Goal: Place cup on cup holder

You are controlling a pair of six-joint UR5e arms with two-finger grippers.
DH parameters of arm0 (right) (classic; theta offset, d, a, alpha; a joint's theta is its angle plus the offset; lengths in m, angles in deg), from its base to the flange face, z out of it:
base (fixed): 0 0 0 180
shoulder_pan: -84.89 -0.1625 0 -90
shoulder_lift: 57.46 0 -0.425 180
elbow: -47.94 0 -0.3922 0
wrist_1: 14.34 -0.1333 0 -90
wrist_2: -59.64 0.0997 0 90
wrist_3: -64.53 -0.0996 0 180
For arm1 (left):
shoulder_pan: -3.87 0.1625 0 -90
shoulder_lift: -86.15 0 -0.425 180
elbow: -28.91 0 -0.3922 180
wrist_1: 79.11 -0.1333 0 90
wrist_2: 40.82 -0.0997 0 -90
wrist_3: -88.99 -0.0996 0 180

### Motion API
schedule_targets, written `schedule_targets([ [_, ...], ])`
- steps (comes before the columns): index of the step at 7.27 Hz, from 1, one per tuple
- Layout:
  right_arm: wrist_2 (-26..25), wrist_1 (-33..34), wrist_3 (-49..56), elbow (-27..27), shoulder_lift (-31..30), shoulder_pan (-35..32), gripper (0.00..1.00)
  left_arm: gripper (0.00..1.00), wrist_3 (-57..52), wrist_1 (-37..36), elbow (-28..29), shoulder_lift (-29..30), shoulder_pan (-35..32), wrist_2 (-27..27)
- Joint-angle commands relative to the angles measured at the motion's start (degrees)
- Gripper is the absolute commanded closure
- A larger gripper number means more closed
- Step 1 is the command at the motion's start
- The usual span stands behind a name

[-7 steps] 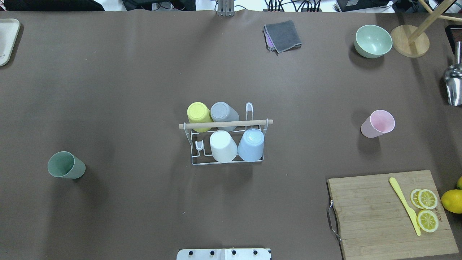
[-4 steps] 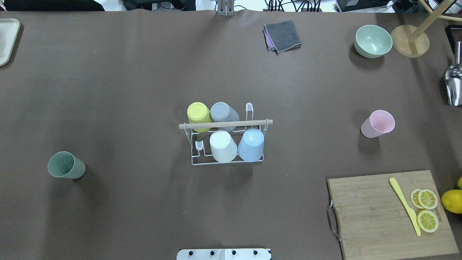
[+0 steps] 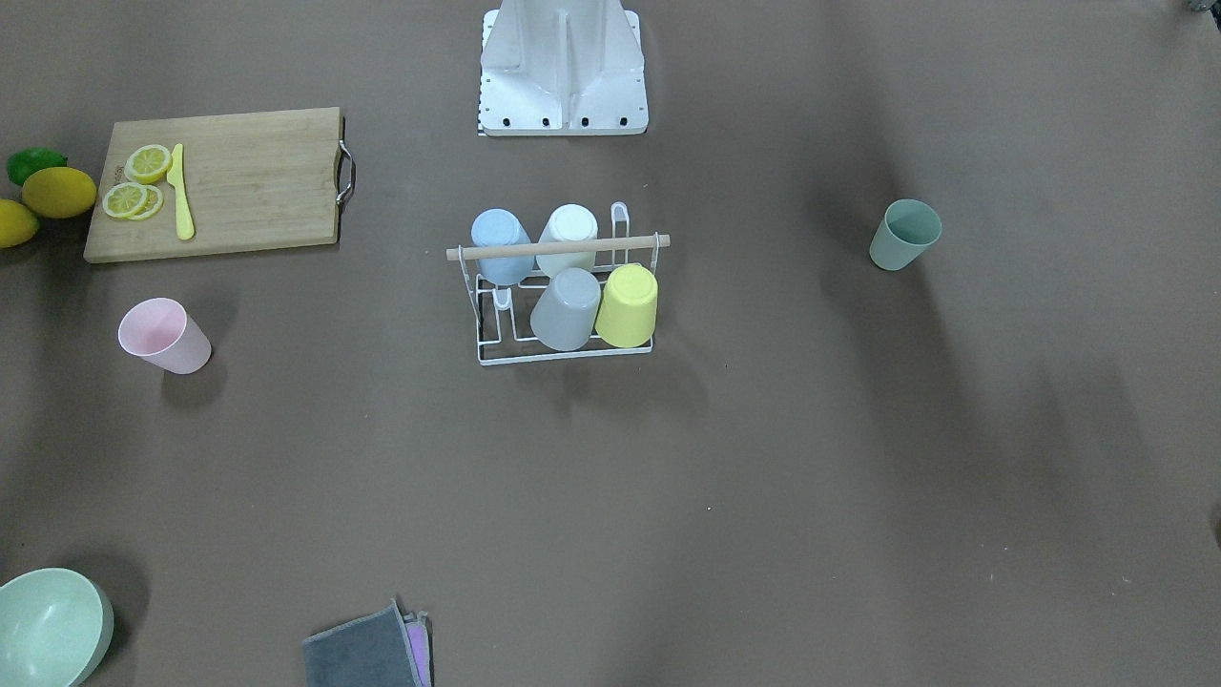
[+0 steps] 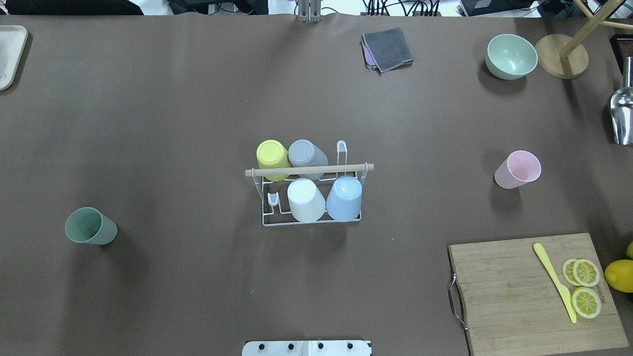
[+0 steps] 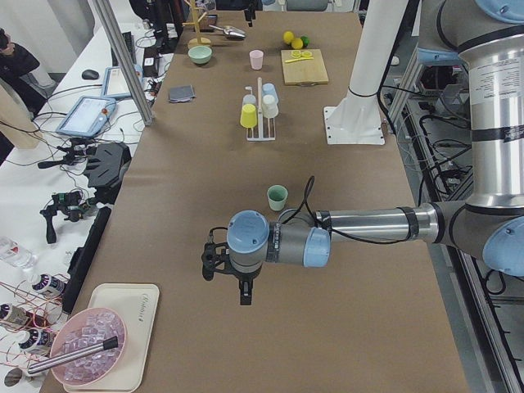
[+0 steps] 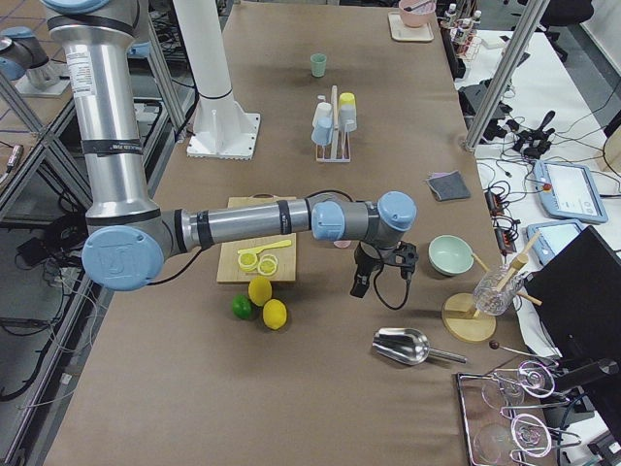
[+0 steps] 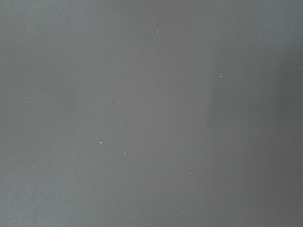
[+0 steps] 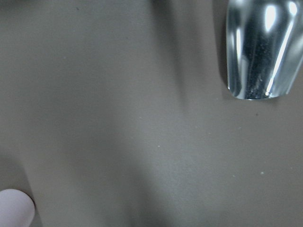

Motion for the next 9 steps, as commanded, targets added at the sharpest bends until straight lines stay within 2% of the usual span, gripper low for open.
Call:
schedule_targets([
  [1,0.4,2.75,-0.08,5.43,6.54,1.54,0.0,0.02,0.03,0.04,-0.1,5.6,0.04,-0.01],
  [3,0.4,6.53,0.09,6.6,9.9,4.16,0.0,0.02,-0.24,-0.13,0.25,7.46,0.38,-7.35],
  [4,0.4,9.33,0.09,8.17,12.87,5.05,0.0,0.02,-0.41,-4.13,1.12,9.82,2.13,-8.18],
  [5,0.4,12.75,0.18,9.05,16.12,5.93,0.0,0.02,-0.32,-13.4,2.43,13.23,4.06,-8.01],
  [6,0.4,14.18,0.7,9.06,16.85,7.33,0.0,0.02,-0.59,-21.76,3.49,16.75,4.17,-7.57],
  [8,0.58,14.19,4.02,9.41,17.56,11.37,0.0,0.02,-0.5,-27.78,4.55,20.11,3.99,-7.48],
  [9,0.67,14.71,8.4,10.72,18.0,12.52,0.0,0.02,-0.59,-34.26,4.99,21.86,3.82,-7.31],
])
